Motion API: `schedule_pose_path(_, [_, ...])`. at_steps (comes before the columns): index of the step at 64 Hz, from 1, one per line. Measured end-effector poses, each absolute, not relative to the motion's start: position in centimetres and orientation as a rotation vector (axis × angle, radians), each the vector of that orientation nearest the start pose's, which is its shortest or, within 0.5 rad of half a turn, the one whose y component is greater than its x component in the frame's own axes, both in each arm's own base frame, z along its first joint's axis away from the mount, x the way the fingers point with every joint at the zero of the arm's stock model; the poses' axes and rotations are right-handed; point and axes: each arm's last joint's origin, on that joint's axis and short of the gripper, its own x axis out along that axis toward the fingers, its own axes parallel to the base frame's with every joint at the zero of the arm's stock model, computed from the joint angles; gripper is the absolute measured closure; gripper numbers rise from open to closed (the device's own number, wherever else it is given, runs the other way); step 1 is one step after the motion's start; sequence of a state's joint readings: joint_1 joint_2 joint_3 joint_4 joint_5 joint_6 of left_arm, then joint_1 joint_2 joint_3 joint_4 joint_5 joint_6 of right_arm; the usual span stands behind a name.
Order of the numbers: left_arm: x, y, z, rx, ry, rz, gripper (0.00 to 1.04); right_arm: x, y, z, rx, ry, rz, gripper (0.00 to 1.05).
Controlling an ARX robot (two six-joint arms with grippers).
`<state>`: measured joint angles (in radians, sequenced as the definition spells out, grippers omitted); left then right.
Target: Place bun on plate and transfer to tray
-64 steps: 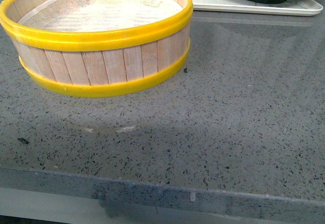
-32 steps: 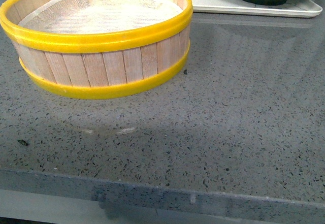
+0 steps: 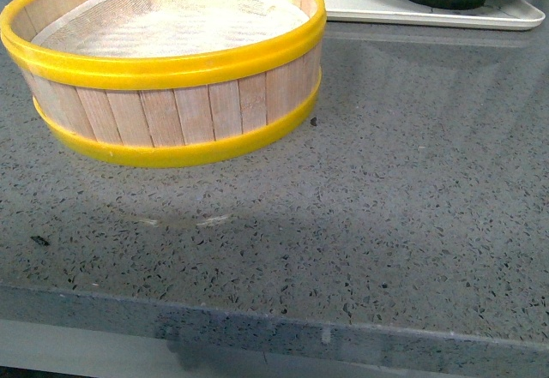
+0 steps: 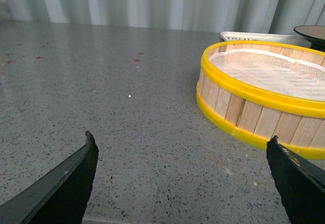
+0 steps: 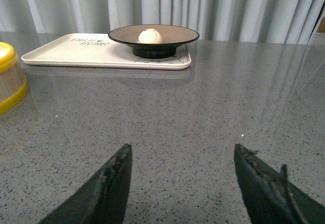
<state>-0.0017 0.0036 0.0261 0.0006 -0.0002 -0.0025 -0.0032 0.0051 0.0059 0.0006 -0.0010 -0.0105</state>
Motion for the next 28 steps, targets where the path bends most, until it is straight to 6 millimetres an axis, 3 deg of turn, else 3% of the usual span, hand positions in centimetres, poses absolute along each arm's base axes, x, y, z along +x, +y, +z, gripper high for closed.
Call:
schedule_pose_path(14, [9.63,-0.02,17.22,-0.003,-0.023,-0.002,0.07,9.77,-0.03,16.52,-0.01,-0.001,-0.002,0.08])
schedule_pose_path(28, [9.63,-0.02,17.22,-0.003,-0.023,-0.002,0.07,9.77,-0.03,16.52,-0.007,-0.001,-0.002,0.09])
